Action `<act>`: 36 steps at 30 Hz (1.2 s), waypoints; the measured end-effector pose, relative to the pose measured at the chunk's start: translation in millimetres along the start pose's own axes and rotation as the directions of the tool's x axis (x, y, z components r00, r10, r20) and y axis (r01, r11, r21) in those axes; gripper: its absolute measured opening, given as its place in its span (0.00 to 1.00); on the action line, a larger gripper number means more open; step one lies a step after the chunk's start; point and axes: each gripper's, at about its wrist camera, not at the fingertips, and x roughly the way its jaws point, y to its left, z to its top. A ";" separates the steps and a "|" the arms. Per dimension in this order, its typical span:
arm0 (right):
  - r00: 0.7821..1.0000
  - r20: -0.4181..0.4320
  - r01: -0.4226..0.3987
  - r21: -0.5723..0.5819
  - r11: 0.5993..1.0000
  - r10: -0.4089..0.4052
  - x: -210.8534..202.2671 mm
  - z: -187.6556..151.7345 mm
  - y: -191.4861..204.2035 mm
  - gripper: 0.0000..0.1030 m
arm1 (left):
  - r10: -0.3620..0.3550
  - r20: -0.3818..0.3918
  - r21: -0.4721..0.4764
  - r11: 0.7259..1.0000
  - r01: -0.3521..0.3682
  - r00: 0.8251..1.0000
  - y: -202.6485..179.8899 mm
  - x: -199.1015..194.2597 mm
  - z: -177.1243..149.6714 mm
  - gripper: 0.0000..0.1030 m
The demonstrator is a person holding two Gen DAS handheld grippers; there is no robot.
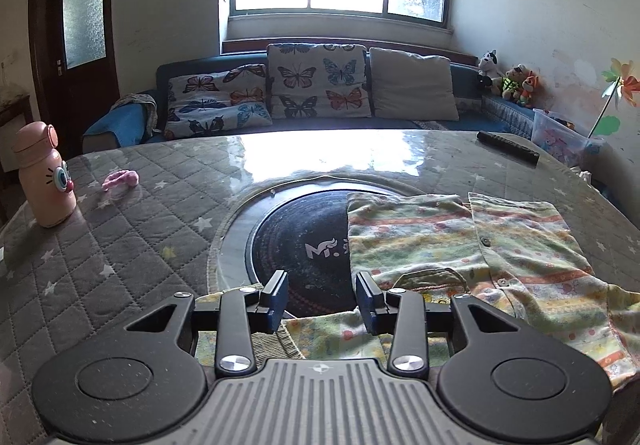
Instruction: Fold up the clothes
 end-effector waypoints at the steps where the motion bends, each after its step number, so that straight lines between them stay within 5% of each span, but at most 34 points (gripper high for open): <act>1: 1.000 0.000 -0.018 -0.005 1.000 0.018 4.6 3.4 2.4 0.10 | 0.000 -0.001 0.000 1.000 0.000 1.000 -0.6 0.4 0.0 0.39; 5: 0.994 -0.069 -0.085 -0.031 0.996 0.083 37.0 9.2 12.4 0.21 | 0.008 -0.011 0.000 1.000 -0.008 1.000 -0.8 3.1 -0.4 0.40; 20: 0.992 -0.107 -0.078 -0.089 0.993 0.068 103.5 30.5 26.9 0.22 | 0.041 -0.064 0.018 0.999 -0.040 0.997 -6.5 29.7 6.0 0.41; 22: 0.987 -0.110 -0.129 -0.102 0.986 0.117 105.2 37.6 39.1 0.24 | 0.040 -0.064 0.027 0.999 -0.038 0.997 -8.2 35.0 10.4 0.41; 36: 0.899 -0.185 -0.430 -0.204 0.879 0.397 135.3 77.3 136.3 0.27 | -0.024 -0.132 0.099 0.994 0.037 0.991 -22.3 122.1 49.7 0.41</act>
